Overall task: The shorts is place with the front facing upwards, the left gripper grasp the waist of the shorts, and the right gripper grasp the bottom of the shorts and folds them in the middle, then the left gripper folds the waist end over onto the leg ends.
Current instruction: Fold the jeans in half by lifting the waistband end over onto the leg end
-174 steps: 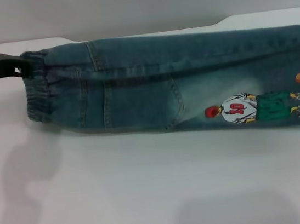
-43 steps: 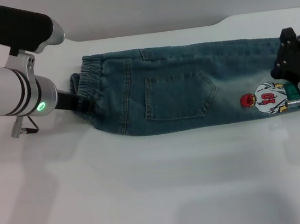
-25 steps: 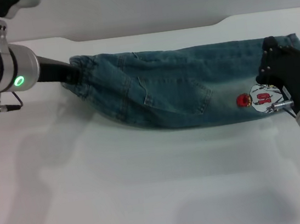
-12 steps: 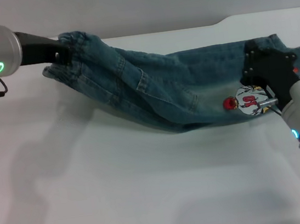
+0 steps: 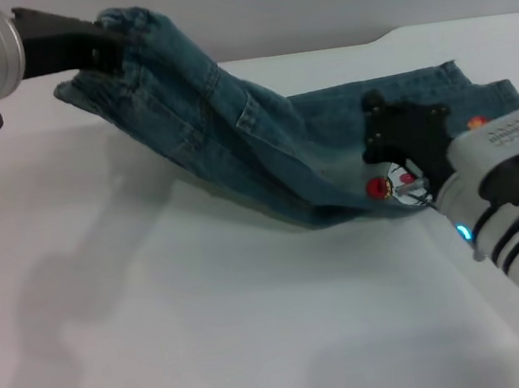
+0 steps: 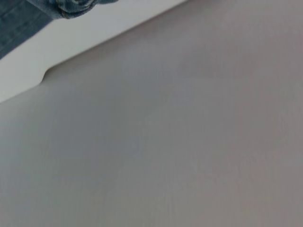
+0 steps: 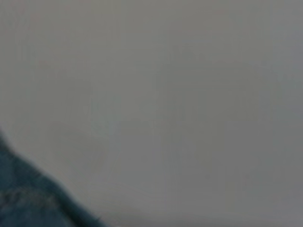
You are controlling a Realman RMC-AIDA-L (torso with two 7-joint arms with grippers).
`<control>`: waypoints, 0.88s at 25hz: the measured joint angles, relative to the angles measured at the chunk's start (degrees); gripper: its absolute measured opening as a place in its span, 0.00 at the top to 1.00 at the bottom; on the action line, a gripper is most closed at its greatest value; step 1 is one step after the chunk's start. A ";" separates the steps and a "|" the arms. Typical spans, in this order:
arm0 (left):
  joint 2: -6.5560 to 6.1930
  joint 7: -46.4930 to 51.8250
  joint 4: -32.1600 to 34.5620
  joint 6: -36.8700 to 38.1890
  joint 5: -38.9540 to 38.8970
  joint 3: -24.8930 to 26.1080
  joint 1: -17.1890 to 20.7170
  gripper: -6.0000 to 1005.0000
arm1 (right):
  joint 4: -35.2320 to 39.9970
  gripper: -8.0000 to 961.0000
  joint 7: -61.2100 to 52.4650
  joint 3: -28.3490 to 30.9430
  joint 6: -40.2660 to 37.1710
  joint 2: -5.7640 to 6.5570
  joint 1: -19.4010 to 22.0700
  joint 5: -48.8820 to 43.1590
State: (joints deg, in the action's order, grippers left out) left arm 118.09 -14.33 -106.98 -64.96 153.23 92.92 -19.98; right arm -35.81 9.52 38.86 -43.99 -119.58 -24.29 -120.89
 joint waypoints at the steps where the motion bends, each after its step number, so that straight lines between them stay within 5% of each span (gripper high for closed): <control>1: -0.02 0.01 -0.65 0.00 -0.01 -0.08 0.10 0.95 | 0.04 0.99 -0.76 -0.26 0.94 0.00 -0.55 0.01; 22: -0.08 -0.54 -7.44 0.73 -2.28 -0.87 1.94 0.95 | 1.58 0.99 -10.56 -5.22 11.58 -0.13 -10.55 -0.15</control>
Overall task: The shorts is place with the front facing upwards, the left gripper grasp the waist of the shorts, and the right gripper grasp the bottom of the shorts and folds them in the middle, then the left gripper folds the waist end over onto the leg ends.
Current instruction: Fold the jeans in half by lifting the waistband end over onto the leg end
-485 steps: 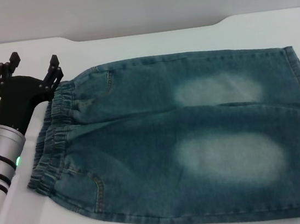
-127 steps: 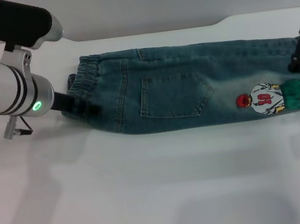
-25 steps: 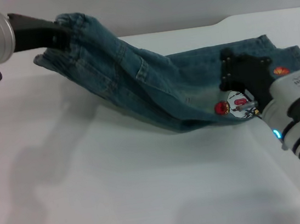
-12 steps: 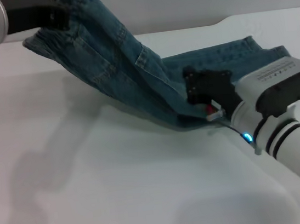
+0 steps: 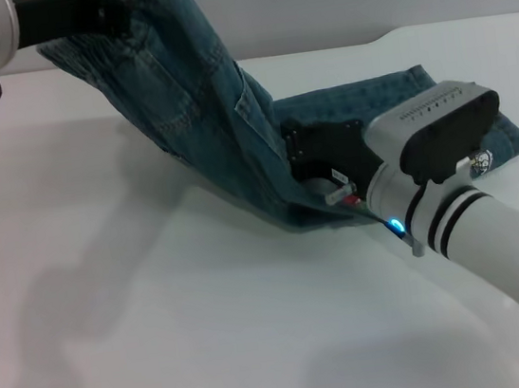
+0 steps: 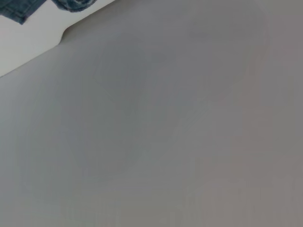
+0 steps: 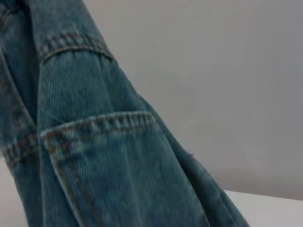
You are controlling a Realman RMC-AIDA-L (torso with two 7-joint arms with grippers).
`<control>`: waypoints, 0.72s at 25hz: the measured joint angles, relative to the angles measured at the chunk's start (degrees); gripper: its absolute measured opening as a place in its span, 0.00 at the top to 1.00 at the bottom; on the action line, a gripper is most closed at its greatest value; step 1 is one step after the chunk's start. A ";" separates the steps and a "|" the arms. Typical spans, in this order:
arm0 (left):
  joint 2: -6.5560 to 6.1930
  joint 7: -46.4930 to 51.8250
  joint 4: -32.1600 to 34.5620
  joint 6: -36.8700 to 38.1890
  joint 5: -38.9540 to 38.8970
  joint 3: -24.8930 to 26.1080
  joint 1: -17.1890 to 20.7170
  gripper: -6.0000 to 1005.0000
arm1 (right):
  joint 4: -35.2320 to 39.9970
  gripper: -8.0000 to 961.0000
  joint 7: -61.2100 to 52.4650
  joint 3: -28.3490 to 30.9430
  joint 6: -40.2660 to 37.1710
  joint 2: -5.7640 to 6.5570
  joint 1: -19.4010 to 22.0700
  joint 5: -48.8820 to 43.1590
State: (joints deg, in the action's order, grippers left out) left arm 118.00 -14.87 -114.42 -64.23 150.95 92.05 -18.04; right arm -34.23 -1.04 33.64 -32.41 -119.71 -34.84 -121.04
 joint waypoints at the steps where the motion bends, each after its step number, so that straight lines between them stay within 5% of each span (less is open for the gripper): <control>1: 0.02 -0.01 -0.02 0.31 -0.40 -0.11 0.04 0.95 | 0.16 0.99 -0.75 -0.17 0.17 0.00 -0.48 -0.02; 18: -0.01 -1.61 -0.35 3.78 -4.80 -1.75 -0.64 0.95 | -2.51 0.99 -7.58 -10.73 2.22 -0.02 -5.53 -2.23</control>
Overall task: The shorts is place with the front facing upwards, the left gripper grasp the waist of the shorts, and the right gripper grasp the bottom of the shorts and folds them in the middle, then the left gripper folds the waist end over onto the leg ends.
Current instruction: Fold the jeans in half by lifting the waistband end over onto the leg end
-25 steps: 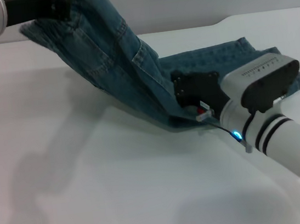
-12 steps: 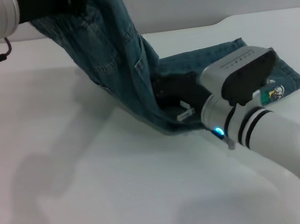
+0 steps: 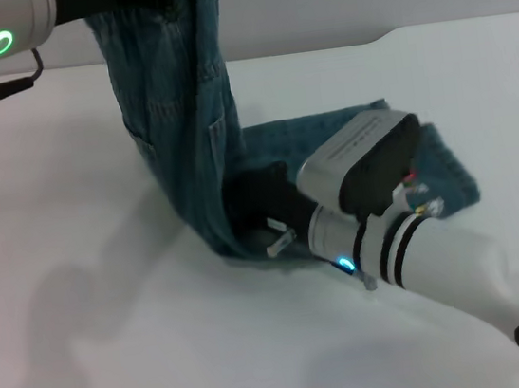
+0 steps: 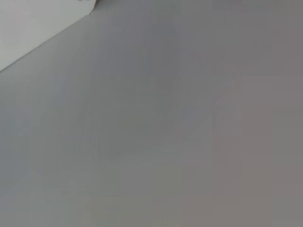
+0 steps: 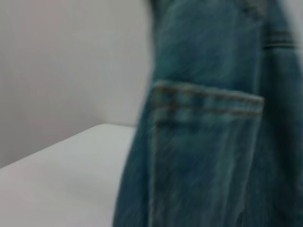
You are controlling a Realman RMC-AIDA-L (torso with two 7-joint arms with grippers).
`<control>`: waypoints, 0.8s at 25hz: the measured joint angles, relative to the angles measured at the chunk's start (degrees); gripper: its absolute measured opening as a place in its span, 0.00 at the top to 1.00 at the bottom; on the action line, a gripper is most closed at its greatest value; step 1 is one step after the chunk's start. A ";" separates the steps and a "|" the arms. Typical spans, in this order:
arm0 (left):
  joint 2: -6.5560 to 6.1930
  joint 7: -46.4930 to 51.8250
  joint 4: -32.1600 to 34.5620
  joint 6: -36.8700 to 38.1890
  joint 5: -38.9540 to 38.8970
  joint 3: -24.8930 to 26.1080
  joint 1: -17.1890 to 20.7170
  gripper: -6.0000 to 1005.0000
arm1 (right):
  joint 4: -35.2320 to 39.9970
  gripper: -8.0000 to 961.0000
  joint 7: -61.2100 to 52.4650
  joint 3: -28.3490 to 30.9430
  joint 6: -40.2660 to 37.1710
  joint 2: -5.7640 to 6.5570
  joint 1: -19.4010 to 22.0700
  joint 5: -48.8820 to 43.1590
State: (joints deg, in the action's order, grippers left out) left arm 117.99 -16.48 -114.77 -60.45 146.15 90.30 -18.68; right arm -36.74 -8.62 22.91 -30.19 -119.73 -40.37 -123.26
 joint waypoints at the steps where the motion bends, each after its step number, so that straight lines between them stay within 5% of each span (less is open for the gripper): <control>1: -0.01 -0.05 0.01 0.10 -0.10 -0.01 -0.12 0.95 | -0.24 0.99 0.00 -0.01 0.13 -0.01 0.02 -0.55; 13: -0.04 -0.84 0.37 0.62 -0.24 -0.04 1.03 0.95 | 1.77 0.99 0.27 11.00 -1.52 0.95 8.75 -1.03; 20: -0.04 -0.91 0.12 1.90 -1.07 -1.56 0.52 0.94 | 2.90 0.99 -0.54 10.51 -0.61 0.19 6.71 -1.05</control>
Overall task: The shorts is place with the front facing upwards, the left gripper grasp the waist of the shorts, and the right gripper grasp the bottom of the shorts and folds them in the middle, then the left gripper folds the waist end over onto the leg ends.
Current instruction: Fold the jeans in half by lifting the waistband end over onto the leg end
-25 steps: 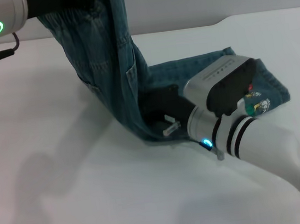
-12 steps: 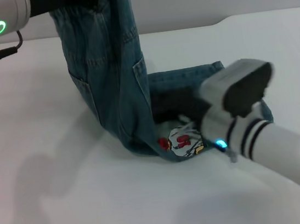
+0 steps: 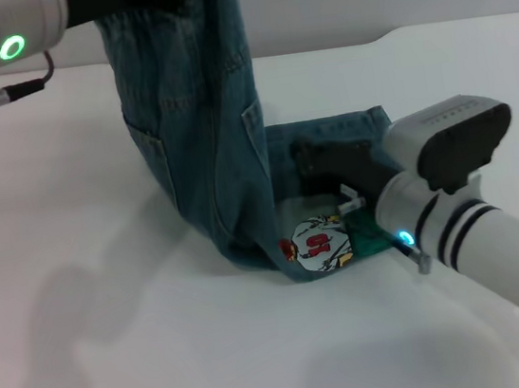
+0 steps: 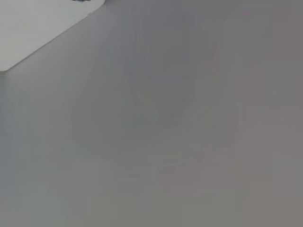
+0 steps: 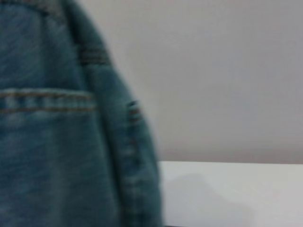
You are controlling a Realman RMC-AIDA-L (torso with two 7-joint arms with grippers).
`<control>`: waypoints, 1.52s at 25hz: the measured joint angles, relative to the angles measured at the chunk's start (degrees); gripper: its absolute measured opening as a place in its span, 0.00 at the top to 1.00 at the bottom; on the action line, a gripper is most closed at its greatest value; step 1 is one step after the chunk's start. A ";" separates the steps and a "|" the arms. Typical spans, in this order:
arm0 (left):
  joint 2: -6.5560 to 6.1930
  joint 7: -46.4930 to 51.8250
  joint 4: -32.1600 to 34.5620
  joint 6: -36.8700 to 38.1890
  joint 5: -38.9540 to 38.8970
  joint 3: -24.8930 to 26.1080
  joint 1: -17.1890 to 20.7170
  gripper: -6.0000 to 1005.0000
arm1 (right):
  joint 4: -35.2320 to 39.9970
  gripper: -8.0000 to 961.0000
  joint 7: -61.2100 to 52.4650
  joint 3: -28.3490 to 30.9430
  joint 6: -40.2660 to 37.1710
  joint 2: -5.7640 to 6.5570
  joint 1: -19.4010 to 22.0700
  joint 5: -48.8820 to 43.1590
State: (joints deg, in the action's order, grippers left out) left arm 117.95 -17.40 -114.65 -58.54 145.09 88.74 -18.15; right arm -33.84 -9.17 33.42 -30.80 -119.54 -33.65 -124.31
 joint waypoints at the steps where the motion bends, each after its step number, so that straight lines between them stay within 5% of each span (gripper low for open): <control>1: 0.00 -0.22 -0.01 0.08 -0.39 -0.21 -0.13 0.94 | -0.15 0.99 -0.37 -0.45 0.15 -0.04 -0.49 0.00; 16: 0.09 -4.19 0.37 2.64 -6.48 -2.14 -0.07 0.90 | -0.65 0.99 -5.32 -5.88 2.20 -0.26 -5.98 -0.01; 28: 0.09 -4.23 1.76 3.44 -6.49 -2.88 1.58 0.88 | 7.95 0.99 -4.33 2.31 -6.65 0.61 0.62 0.03; 38: 0.04 -4.27 2.42 6.15 -7.77 -7.13 1.88 0.85 | 15.18 0.99 6.66 15.43 -29.11 0.69 9.76 0.37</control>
State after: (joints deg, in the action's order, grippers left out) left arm 117.99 -21.66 -112.23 -52.39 137.31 81.62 -16.27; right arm -18.66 -2.51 48.85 -59.91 -118.85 -23.89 -123.94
